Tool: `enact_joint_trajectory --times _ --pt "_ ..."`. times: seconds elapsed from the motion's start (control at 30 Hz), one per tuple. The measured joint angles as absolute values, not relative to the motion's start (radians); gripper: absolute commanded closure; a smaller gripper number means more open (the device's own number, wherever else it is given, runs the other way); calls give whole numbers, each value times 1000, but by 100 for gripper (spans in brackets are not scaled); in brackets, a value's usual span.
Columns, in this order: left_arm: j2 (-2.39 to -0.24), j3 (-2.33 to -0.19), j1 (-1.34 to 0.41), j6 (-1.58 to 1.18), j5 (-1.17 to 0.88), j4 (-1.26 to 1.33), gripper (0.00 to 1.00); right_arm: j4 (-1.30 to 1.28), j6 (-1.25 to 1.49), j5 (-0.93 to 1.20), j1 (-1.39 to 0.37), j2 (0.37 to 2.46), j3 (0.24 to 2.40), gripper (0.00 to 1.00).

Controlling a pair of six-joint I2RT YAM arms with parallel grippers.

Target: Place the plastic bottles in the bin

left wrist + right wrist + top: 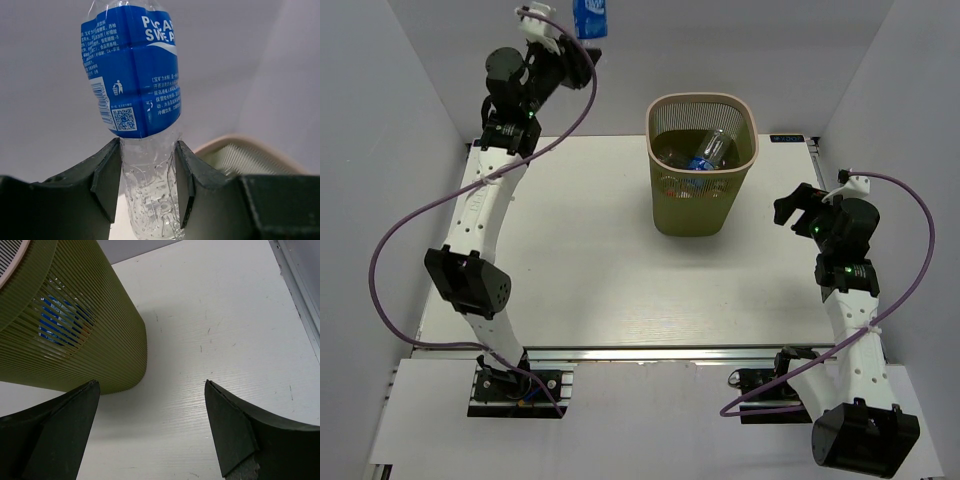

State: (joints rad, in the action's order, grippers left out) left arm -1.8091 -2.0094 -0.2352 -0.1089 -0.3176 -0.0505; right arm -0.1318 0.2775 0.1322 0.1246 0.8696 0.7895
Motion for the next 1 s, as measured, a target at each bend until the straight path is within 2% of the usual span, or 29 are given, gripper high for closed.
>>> enact_joint_trajectory --times 0.2,0.33,0.4,0.53,0.57,0.63,0.67,1.0 --pt "-1877 -2148 -305 -258 -459 96 88 -132 278 134 125 869 789 11" --pt "-1938 -2157 -424 -220 -493 65 85 -132 277 134 125 869 789 11" --pt "-1966 -2156 -478 -188 -500 28 80 -132 277 134 125 869 789 11" --pt "-1987 -2139 -527 -151 -519 -28 35 -132 277 134 125 869 789 11" --pt "-1987 -2138 -525 -145 -517 -36 12 -132 277 134 125 869 789 11" --pt "-1987 -2140 -516 -130 -505 -44 8 -132 276 134 125 869 789 11" --pt "-1987 -2143 -511 -129 -503 -46 2 -132 276 134 125 869 789 11" --pt "-1976 -2158 -495 -100 -432 -74 2 -132 277 130 125 863 789 11"
